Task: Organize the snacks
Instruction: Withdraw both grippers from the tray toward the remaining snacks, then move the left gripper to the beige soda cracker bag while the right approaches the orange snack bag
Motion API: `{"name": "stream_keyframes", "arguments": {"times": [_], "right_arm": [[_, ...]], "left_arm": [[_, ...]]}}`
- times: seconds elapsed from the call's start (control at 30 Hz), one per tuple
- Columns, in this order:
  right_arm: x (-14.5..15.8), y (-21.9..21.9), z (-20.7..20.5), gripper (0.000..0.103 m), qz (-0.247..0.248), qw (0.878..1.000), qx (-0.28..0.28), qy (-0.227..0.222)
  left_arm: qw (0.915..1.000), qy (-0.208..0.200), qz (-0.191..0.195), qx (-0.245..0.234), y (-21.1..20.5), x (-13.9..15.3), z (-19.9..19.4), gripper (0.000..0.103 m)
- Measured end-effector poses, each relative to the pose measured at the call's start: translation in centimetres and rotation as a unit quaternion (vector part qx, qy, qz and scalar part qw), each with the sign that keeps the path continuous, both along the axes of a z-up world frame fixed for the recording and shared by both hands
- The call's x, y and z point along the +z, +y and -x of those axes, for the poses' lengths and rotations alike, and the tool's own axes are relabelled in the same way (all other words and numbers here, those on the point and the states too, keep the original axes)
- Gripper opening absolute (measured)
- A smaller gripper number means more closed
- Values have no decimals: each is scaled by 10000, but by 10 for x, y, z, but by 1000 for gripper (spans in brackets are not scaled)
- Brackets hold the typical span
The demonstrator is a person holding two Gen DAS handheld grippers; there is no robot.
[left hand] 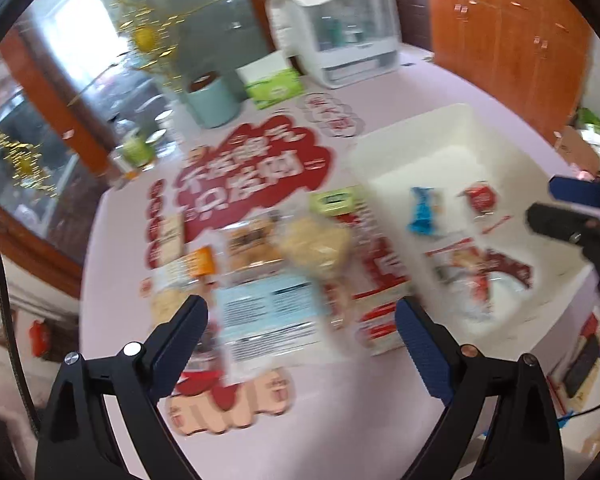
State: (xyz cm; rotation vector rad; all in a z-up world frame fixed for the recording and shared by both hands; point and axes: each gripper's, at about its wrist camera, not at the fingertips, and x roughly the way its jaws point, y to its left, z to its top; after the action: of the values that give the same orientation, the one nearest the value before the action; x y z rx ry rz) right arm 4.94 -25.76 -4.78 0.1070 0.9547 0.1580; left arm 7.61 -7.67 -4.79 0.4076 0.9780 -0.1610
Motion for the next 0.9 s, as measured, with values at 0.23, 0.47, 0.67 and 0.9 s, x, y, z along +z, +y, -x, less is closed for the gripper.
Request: {"name": "stream_keyframes", "arguments": {"times": [0.23,0.47,0.67,0.9], "right_arm": [[11,47,-28,57,139,9971,728,-168],[10,101,-70,61,248,9879,1527,-146],[9,153,-113,72,904,9651,2433,-348],[-21,200,-174,73,1429,9319,3328,-207]], "left_arm": [[9967,-204,-275,735,89,23,-26,95],[9936,-268,-383,1030,157,39,-70,96],[9954,-97,-428,851,189,43,-123,99],[9974,276,-636,172,201,10,-193,99]]}}
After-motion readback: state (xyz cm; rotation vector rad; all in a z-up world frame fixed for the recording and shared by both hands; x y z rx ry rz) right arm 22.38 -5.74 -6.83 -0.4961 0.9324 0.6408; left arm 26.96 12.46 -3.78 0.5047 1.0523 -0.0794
